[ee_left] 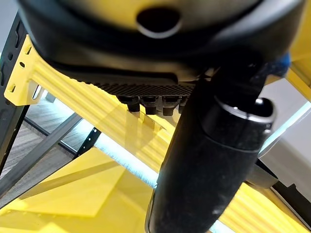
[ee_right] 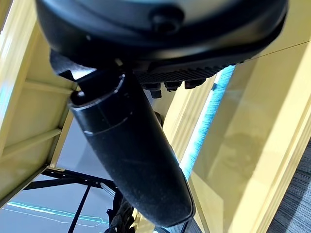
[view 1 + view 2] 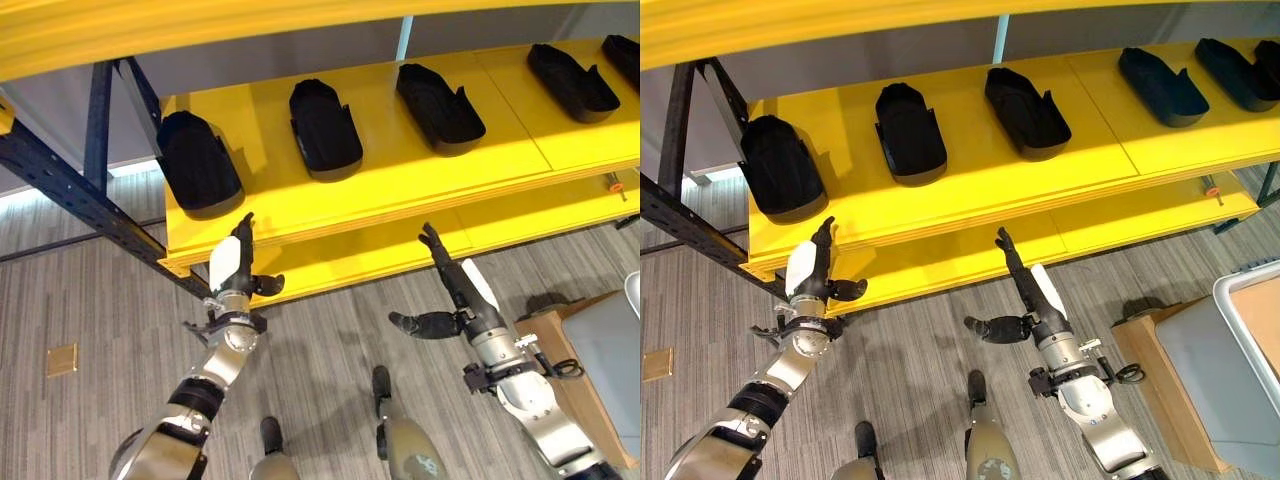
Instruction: Move parts from the plastic box to the shelf.
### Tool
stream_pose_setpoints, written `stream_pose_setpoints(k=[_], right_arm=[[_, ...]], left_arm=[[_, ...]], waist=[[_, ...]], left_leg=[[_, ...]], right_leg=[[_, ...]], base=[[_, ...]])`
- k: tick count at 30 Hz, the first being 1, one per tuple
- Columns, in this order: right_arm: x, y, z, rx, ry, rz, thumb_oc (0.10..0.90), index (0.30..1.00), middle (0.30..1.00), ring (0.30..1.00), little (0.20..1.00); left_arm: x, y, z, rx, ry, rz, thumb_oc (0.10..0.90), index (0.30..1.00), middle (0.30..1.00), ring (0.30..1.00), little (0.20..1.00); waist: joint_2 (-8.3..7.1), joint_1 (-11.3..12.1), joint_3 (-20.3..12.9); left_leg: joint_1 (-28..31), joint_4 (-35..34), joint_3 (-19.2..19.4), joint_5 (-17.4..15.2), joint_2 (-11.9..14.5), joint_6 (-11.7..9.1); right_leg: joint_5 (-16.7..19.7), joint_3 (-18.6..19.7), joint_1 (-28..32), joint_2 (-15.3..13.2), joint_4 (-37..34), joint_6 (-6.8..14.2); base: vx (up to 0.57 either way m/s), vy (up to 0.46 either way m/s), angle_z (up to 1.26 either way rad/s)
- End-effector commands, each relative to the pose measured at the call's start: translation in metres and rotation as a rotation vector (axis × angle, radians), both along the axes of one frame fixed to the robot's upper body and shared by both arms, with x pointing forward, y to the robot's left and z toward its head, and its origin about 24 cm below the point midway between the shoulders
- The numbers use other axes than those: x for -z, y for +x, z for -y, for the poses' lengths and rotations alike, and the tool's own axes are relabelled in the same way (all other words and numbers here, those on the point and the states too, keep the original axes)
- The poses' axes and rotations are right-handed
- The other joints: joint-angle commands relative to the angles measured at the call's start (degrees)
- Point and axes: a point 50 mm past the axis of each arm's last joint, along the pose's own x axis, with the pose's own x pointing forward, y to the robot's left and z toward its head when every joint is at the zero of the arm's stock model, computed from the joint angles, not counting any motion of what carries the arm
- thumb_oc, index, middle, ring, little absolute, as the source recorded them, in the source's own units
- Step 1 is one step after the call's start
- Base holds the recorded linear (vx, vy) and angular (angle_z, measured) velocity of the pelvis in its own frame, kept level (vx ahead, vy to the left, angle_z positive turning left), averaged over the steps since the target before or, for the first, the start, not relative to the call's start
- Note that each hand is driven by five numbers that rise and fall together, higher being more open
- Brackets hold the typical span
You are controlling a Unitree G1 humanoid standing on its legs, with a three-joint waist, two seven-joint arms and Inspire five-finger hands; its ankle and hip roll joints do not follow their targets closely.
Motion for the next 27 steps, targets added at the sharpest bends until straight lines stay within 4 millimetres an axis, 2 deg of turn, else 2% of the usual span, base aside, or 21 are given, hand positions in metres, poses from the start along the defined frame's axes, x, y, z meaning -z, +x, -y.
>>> stream_pose_setpoints(k=[1, 5, 7, 16, 27], right_arm=[[-0.045, 0.003, -0.005, -0.067, 0.041, 0.255, 0.9, 1.0, 1.0, 1.0, 1.0], [-0.045, 0.002, -0.005, -0.071, 0.037, 0.257, 0.9, 1.0, 1.0, 1.0, 1.0], [-0.045, 0.001, -0.005, -0.079, 0.035, 0.258, 0.9, 1.0, 1.0, 1.0, 1.0], [-0.047, 0.003, -0.002, -0.071, 0.022, 0.269, 0.9, 1.0, 1.0, 1.0, 1.0], [-0.047, 0.002, 0.002, -0.052, 0.002, 0.262, 0.9, 1.0, 1.0, 1.0, 1.0]], left_arm=[[-0.072, 0.035, -0.022, -0.057, 0.145, 0.207, 0.9, 1.0, 1.0, 1.0, 1.0], [-0.075, 0.038, -0.028, -0.068, 0.263, 0.186, 0.9, 1.0, 1.0, 1.0, 1.0], [-0.079, 0.04, -0.031, -0.063, 0.38, 0.176, 0.9, 1.0, 1.0, 1.0, 1.0], [-0.093, 0.042, -0.035, -0.019, 0.638, 0.171, 0.9, 1.0, 1.0, 1.0, 1.0], [-0.109, 0.039, -0.033, 0.014, 0.7, 0.227, 0.9, 1.0, 1.0, 1.0, 1.0]], waist=[[-1.85, -1.3, -2.2], [-1.8, -1.4, -2.1], [-1.73, -1.6, -2.1], [-1.44, -1.4, -1.6], [-1.28, -1.0, -1.4]], left_leg=[[-1.7, 5.4, -0.8, -2.1, 2.5, -0.1], [-1.8, 5.5, -0.9, -2.0, 2.5, -0.2], [-2.0, 5.6, -0.9, -2.1, 2.5, -0.2], [-2.4, 6.2, -1.2, -2.4, 2.4, -0.1], [-2.8, 6.7, -1.5, -2.7, 2.3, -0.1]], right_leg=[[-8.0, 0.6, 2.3, -6.3, 7.4, 5.0], [-8.1, 0.6, 2.2, -6.4, 7.6, 5.1], [-8.1, 0.7, 2.1, -6.3, 7.7, 5.2], [-8.3, 0.8, 1.6, -6.5, 8.3, 5.3], [-8.6, 0.6, 1.6, -6.6, 8.4, 5.2]], base=[[0.0, 0.0, 0.0], [0.0, 0.0, 0.0], [0.0, 0.0, 0.0], [0.0, 0.002, -0.01], [0.0, 0.0, 0.02]])
